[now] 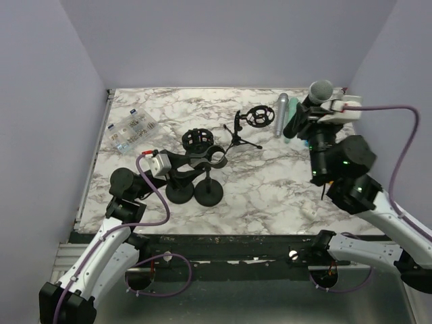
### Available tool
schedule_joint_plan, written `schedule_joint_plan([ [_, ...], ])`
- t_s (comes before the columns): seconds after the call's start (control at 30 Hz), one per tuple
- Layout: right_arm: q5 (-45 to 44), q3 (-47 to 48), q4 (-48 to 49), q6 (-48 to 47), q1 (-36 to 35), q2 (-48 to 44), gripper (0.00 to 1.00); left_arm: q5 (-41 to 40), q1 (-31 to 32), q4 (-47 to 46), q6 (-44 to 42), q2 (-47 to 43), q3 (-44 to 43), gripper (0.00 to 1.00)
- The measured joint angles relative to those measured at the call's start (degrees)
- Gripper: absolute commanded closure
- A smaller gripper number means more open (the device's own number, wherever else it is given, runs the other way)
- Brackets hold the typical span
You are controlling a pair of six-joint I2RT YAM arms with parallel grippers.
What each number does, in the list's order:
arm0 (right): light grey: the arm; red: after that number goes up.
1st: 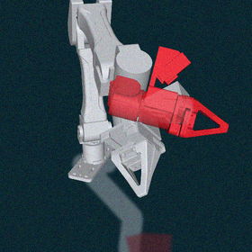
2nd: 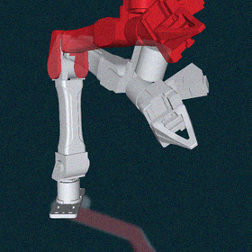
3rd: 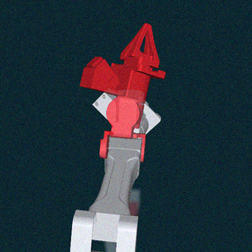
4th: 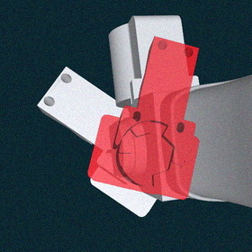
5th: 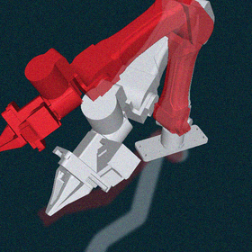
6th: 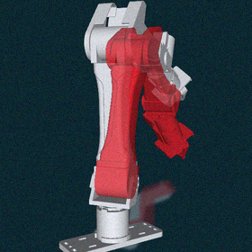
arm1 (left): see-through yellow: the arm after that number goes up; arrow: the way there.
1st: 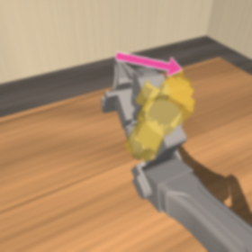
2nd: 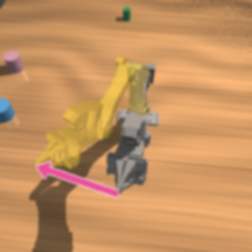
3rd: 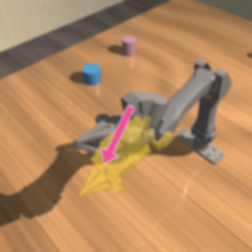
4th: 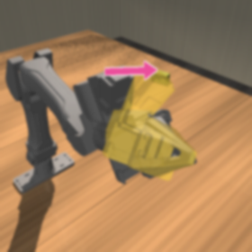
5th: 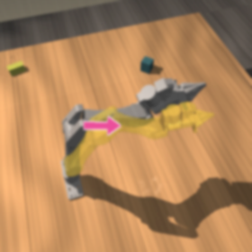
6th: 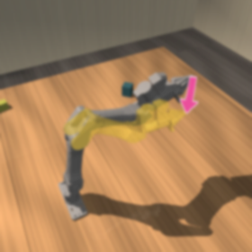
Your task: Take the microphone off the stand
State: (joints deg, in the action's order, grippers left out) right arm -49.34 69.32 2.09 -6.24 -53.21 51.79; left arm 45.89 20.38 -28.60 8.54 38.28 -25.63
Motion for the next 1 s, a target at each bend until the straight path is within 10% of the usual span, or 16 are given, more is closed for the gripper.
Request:
schedule_joint_plan([
  [0.27, -8.39, -7.41, -3.34, -1.53, 9.73, 9.14, 0.99, -0.44, 0.09, 0.66, 0.04, -0.90, 0.00, 0.46],
  [0.6, 9.90, 2.64, -18.97, 14.12, 35.06, 26.86, 0.99, -1.86, 0.09, 0.76, 0.07, -3.78, 0.00, 0.20],
  [1.0, 23.45, 19.80, -32.92, 20.96, 46.12, 50.12, 0.99, -5.66, 0.09, 1.95, -0.94, -13.40, -0.24, 0.01],
])
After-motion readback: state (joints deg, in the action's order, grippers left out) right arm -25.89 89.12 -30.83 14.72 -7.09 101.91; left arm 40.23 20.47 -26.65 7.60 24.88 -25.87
